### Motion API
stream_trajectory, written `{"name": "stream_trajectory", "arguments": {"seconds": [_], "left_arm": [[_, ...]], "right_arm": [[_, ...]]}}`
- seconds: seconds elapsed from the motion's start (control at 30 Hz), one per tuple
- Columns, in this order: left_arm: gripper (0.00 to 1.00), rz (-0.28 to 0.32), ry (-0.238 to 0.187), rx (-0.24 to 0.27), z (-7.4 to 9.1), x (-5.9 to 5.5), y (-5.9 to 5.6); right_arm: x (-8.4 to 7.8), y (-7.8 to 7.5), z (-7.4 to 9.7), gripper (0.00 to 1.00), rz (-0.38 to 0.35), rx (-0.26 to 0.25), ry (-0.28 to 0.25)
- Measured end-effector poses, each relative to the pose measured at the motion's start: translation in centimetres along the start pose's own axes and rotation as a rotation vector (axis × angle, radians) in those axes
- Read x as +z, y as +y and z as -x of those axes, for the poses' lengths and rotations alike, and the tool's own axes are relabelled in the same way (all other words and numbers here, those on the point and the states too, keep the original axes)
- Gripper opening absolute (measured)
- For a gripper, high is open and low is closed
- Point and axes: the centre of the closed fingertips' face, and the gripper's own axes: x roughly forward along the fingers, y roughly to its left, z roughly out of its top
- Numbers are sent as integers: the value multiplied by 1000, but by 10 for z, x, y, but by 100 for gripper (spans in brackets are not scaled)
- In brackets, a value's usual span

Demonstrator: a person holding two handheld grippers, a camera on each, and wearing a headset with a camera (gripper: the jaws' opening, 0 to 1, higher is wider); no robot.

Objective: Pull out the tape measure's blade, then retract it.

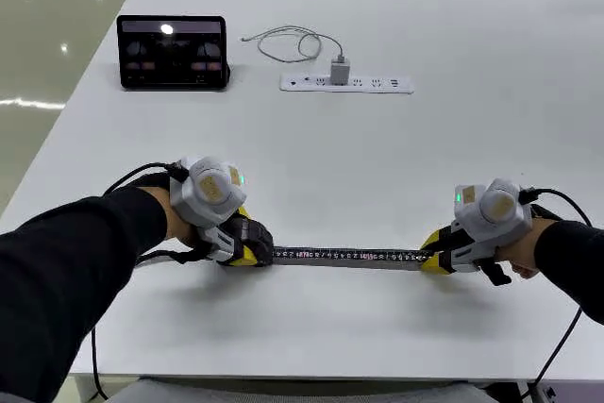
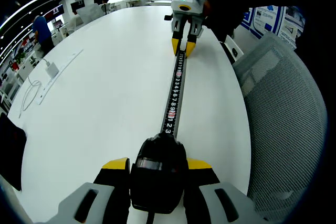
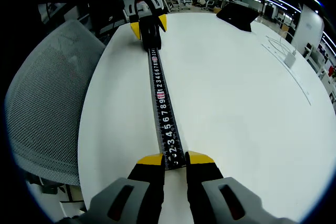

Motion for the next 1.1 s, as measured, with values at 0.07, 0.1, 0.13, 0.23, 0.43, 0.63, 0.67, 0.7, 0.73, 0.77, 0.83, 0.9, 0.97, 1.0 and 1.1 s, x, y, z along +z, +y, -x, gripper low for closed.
{"name": "stream_trajectory", "arguments": {"seconds": [0.07, 0.1, 0.13, 0.23, 0.43, 0.63, 0.67, 0.7, 0.73, 0.77, 0.83, 0.9, 0.97, 1.0, 1.1], "left_arm": [[35, 3, -2, -1, 0, 0, 0], [35, 4, -2, -2, 0, 0, 0], [35, 5, -1, -2, 0, 0, 1], [35, 10, -4, -3, -1, -1, 2], [35, 15, -9, -7, -2, 0, 1], [35, 18, -21, -8, -2, 0, 2], [35, 17, -20, -7, -2, 1, 2], [35, 15, -18, -5, -2, 1, 2], [35, 10, -18, -5, -2, 0, 3], [35, 8, -20, -5, -2, 0, 3], [36, 16, -26, -1, -1, 1, 3], [35, 9, -24, 5, -1, 0, 5], [35, -8, -20, 4, -1, 1, 4], [35, -26, -17, 3, -1, 1, 4], [35, -58, -20, -1, 1, 2, 1]], "right_arm": [[-1, -2, -1, 11, 5, 3, 6], [-1, -3, -1, 11, 5, 7, 9], [-1, -4, -1, 11, -7, 17, 15], [0, -3, -2, 12, -4, 17, 21], [-3, -6, 1, 19, -67, -14, 24], [8, -12, 18, 30, -155, -105, -63], [10, -10, 19, 33, -161, -105, -85], [10, -5, 22, 37, -160, -106, -91], [9, -5, 24, 42, -169, -121, -92], [5, -9, 27, 47, -206, -172, -71], [2, -10, 30, 57, -248, -217, -71], [4, -4, 33, 61, -234, -221, -95], [5, 0, 35, 62, -230, -233, -104], [5, 1, 36, 63, -232, -231, -106], [6, 2, 37, 63, -229, -231, -110]]}}
